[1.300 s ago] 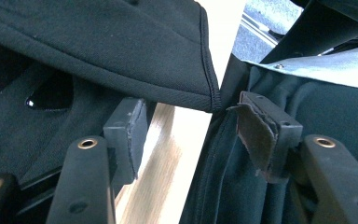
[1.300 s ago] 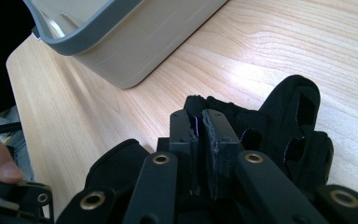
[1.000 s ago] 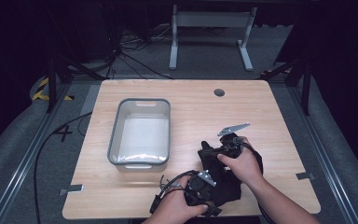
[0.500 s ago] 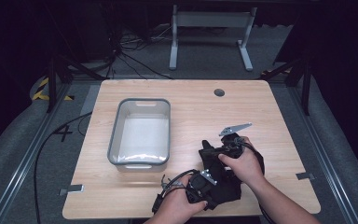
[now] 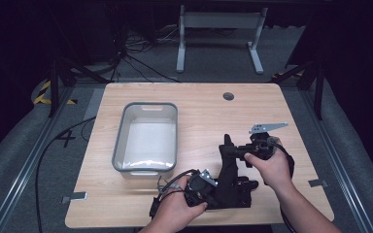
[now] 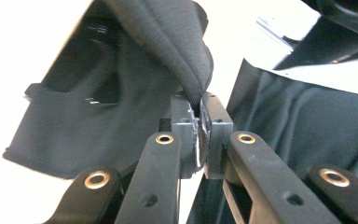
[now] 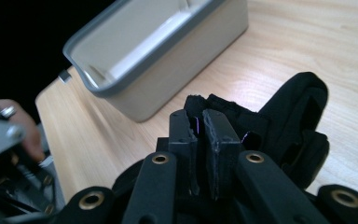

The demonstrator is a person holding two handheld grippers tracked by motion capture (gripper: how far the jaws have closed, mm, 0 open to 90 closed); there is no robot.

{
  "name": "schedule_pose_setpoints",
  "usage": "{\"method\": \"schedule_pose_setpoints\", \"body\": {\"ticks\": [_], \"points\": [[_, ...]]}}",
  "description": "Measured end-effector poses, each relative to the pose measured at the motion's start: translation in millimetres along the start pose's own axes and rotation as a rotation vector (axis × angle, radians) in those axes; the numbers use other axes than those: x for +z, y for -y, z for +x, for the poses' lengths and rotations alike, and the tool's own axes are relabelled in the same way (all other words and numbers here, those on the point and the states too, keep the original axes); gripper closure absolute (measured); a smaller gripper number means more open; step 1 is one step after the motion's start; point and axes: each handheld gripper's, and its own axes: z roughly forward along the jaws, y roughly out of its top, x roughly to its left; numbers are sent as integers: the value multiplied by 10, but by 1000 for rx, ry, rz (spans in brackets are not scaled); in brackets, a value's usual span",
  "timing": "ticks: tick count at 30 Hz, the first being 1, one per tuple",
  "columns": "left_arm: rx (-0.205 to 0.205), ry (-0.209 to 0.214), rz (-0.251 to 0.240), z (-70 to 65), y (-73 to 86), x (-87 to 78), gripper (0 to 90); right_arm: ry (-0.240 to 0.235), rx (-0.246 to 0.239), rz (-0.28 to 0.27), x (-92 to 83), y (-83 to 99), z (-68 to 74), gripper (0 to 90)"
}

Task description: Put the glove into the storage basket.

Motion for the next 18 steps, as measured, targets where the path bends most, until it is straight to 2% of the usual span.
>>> {"method": "schedule_pose_setpoints", "body": {"ticks": [3,6,8,11,13,16,18], "points": [[-3,-57,-19,50,2,-116,862,-5,11,-25,-102,-2,-25,821],[-5,-141,-32,98,-6,-223,862,0,6,-37,-178,15,-38,821],[-17,-153,-50,139,-10,-282,862,6,3,-38,-218,36,-42,821],[-20,-196,-54,205,-17,-342,862,-6,-3,-45,-264,61,-46,819],[-22,-235,-55,245,-21,-355,863,-18,-25,-53,-273,83,-28,818],[-25,-268,-52,311,-27,-375,862,-25,-81,-53,-256,127,8,815],[-27,-312,-62,337,-32,-383,862,-26,-105,-56,-245,170,14,810]]}}
